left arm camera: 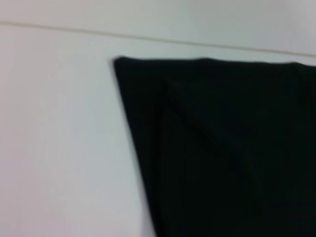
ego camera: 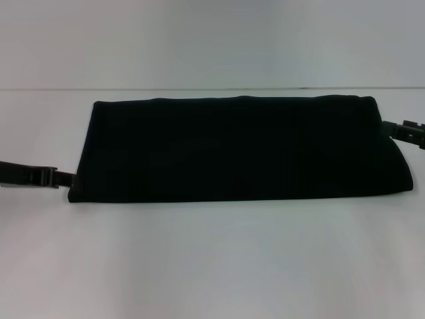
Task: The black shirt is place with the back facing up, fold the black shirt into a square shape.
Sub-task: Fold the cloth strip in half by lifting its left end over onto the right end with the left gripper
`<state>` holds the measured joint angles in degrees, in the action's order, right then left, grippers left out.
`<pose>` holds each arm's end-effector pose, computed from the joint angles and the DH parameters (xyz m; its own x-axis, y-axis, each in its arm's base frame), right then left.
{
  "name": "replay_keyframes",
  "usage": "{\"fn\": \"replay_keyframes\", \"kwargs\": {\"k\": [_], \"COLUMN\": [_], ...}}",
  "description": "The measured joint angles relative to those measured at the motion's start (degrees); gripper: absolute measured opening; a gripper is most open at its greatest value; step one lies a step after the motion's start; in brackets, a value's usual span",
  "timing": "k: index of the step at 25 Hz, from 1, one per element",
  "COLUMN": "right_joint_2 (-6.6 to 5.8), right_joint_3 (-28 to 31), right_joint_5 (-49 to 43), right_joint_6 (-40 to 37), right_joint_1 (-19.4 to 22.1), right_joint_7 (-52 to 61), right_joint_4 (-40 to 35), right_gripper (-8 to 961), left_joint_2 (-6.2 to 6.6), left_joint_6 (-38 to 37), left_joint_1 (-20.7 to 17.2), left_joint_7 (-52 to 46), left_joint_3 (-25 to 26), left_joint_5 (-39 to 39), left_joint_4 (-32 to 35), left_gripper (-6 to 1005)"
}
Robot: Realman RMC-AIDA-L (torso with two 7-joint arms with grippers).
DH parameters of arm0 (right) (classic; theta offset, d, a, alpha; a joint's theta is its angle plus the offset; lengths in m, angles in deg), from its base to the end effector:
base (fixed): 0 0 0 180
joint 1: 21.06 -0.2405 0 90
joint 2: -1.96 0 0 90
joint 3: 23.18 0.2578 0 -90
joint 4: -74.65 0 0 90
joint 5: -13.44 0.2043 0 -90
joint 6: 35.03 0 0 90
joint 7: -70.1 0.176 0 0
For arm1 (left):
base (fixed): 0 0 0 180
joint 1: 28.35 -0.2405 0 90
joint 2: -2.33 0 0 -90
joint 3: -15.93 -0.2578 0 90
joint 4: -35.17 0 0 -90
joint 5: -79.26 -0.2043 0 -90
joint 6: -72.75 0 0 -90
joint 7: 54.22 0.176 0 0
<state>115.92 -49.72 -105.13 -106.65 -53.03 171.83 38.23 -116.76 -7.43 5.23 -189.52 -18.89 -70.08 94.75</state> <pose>0.3131 0.3975 0.0453 0.4885 -0.5673 -0.6630 -0.8628 -0.4275 -0.2700 -0.3092 0.3792 0.0416 0.3908 0.8505 0.3521 0.8870 -0.2458 -0.3909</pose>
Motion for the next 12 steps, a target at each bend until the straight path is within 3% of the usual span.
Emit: {"fn": "replay_keyframes", "kwargs": {"k": [2, 7, 12], "right_joint_2": [0.28, 0.33, -0.67], "right_joint_3": [-0.12, -0.30, -0.80], "right_joint_5": [0.58, 2.95, 3.66], "right_joint_6": [-0.71, -4.78, -8.00], "right_joint_1": [-0.23, -0.89, -2.31], "right_joint_7": [-1.11, -5.73, -8.69], "right_joint_4": [0.01, 0.10, -0.37], "right_gripper": [677, 699, 880], "left_joint_2": [0.48, 1.86, 2.27], "left_joint_6": [-2.35, -8.38, -10.53], "left_joint_1": [0.21, 1.24, 3.72], "left_joint_7": [-0.97, -5.86, -10.74], "left_joint_3": [-0.08, 0.12, 0.13], "left_joint_5": [-0.19, -0.17, 0.05], "left_joint_4": [0.06, -0.47, -4.50], "left_gripper": [398, 581, 778]}}
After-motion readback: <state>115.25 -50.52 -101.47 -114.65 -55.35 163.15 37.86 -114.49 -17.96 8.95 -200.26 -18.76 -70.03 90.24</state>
